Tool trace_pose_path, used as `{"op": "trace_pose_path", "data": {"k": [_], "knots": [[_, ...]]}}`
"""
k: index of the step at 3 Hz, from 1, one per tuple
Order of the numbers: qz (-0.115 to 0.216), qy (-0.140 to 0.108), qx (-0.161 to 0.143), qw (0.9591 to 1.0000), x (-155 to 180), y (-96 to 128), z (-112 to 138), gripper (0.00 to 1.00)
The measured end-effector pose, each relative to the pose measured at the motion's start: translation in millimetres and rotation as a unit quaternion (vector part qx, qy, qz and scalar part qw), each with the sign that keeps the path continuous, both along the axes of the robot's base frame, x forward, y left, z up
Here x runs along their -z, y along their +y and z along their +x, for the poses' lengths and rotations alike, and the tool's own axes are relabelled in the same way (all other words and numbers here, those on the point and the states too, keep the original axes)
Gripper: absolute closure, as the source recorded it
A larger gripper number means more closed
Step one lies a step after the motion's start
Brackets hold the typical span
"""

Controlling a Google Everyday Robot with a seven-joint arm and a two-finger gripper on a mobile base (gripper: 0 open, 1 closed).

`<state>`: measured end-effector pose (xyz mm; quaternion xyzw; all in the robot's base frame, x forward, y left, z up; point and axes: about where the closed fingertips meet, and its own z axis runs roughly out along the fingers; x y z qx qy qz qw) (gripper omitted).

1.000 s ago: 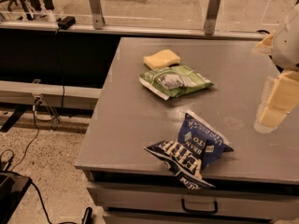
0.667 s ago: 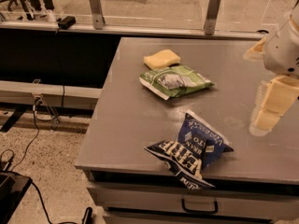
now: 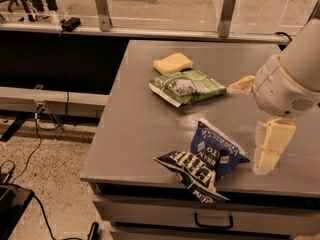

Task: Pick blue chip bag

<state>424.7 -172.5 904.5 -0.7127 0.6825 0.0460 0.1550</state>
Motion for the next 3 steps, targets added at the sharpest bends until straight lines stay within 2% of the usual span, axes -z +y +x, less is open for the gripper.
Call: {"op": "trace_pose_path", "data": {"k": [1,2,3], "knots": [[0.026,-0.004,-0.082,0.9963,16.4,21.8,-20.4,0.0],[0.058,-0.012,-0.149,0.9871,24.2,43.0,-36.2,0.0],[0.068,-0.012,-0.192,0.9789,34.4,59.4,-46.3,0.18]]}}
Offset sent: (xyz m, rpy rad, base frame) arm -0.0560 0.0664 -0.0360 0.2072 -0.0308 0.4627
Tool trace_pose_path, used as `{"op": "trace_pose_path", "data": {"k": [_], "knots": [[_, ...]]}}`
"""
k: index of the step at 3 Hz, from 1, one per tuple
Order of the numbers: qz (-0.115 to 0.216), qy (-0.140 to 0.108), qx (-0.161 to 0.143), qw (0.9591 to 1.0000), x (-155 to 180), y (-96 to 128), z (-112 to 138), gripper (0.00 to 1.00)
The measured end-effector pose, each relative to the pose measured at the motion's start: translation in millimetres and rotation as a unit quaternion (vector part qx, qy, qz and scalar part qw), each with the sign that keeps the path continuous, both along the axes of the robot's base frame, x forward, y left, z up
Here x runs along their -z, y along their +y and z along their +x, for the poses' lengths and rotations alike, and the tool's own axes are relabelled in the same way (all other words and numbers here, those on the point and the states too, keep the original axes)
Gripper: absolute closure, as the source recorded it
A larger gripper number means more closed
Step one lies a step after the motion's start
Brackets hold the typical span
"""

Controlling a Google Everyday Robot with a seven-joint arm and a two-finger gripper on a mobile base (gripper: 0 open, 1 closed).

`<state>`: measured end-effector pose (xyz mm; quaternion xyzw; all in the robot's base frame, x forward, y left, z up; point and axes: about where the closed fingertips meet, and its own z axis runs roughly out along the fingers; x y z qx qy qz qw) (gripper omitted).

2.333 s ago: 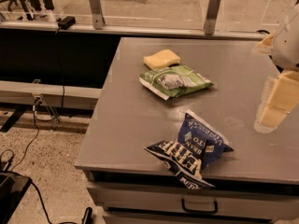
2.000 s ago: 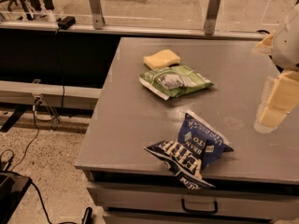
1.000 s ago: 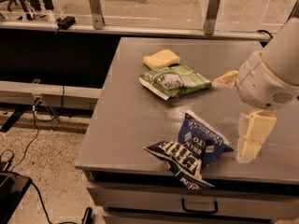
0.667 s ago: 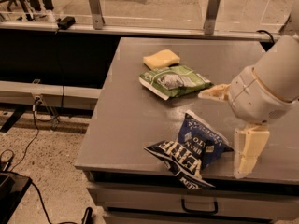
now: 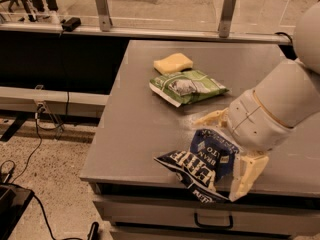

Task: Pick blue chip bag

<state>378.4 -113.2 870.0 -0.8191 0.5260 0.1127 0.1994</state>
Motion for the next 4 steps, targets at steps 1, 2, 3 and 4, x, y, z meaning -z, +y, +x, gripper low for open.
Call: {"op": "trace_pose_path", "data": {"k": [1,2,3,4], "knots": [[-0.01,-0.002,-0.033,0.9994,12.2,12.4,-7.5,0.42],[-0.009,-0.002,-0.055,0.9984,14.2,22.1,-10.8,0.65],[0.019,0.012,-0.047,0.9986,5.2,27.9,-7.5,0.88],[0.081,0.024,-0.021,0.9962,-9.5,33.7,6.7,1.0]]}}
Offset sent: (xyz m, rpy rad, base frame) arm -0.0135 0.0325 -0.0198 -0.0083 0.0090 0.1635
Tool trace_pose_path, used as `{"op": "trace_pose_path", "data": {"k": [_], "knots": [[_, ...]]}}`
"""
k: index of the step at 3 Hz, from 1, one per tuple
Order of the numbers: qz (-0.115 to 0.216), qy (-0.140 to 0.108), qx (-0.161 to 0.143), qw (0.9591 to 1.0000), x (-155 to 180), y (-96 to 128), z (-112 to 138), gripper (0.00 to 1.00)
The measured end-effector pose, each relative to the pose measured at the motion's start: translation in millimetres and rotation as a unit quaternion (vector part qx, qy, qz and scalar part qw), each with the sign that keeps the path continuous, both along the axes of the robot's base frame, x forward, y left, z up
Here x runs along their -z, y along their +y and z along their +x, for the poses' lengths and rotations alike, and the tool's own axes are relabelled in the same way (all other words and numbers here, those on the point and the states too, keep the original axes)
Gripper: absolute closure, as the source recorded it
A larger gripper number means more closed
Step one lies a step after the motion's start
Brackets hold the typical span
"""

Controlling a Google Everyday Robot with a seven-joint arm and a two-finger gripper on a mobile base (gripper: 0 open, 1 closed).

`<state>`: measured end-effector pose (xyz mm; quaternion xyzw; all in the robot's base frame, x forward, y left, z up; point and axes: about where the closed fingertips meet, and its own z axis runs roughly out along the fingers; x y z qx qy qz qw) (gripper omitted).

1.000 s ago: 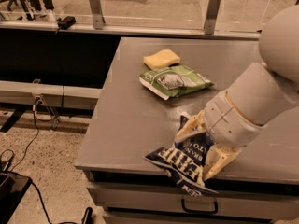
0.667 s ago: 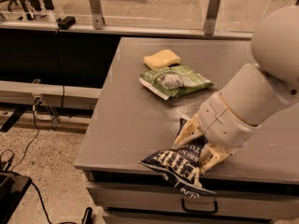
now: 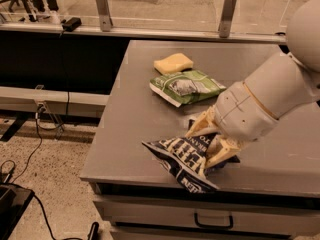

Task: Pick blue chip bag

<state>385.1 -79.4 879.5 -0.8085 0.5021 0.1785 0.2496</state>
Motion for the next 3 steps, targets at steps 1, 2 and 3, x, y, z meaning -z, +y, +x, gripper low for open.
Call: {"op": "trace_pose_path", "data": {"k": [1,2,3], "knots": [[0.071,-0.006,0.02,0.9973,-26.4,6.9,20.7,1.0],[0.13,-0.013,0.035,0.9908,-52.2,4.8,34.7,1.0],[0.137,-0.014,0.033,0.9899,-57.0,8.3,34.5,1.0]]}}
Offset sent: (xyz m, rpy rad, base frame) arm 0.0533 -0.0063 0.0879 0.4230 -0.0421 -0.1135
